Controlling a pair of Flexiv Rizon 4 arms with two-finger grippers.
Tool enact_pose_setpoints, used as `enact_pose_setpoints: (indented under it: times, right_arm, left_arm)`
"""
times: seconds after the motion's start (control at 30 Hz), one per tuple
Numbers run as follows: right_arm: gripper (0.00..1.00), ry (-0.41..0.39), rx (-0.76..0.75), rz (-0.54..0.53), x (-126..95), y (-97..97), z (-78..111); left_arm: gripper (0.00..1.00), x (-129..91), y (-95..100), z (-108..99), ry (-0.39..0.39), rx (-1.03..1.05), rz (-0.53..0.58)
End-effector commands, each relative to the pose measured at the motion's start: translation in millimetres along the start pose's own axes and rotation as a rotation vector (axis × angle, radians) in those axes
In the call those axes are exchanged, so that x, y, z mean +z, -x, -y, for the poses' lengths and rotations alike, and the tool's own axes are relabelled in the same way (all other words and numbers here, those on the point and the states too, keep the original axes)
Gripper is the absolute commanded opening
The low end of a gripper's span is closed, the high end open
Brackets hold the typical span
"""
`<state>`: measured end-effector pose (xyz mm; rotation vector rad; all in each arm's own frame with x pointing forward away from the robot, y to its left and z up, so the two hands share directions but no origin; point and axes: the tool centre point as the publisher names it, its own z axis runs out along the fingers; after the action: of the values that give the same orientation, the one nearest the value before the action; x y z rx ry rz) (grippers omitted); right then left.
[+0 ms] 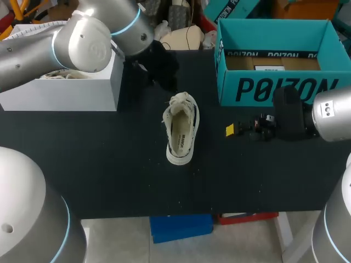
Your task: Take the shoe out of the shoebox, open the shoe tongue, remove and reinsert the insole, then place the shoe into the shoebox
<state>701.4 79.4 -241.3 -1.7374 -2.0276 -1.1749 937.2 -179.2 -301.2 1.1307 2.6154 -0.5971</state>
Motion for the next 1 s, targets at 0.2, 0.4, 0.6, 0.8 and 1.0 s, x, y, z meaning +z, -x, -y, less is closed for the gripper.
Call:
enact_pose_setpoints:
  times: [0.2, 0.4, 0.6, 0.8, 1.0]
  right_arm:
    - [1.0, -0.002, 0.001, 0.003, 0, -0.8, -0.4]
    - [1.0, -0.002, 0.001, 0.003, 0, -0.8, -0.4]
    - [1.0, -0.002, 0.001, 0.003, 0, -0.8, -0.4]
    - [1.0, -0.002, 0.001, 0.003, 0, -0.8, -0.4]
    - [1.0, -0.002, 0.001, 0.003, 0, -0.8, -0.4]
  left_arm:
    - [0.0, 36, -9.4, 12, -0.051, 0.02, -0.096]
    - [0.0, 40, -38.6, 16, -0.069, 0.011, -0.129]
    - [0.0, 56, -60.1, 25, -0.108, -0.002, -0.148]
    - [0.0, 66, -67.0, 27, -0.108, 0.007, -0.17]
    - [0.0, 41, -63.2, 30, -0.101, 0.021, -0.155]
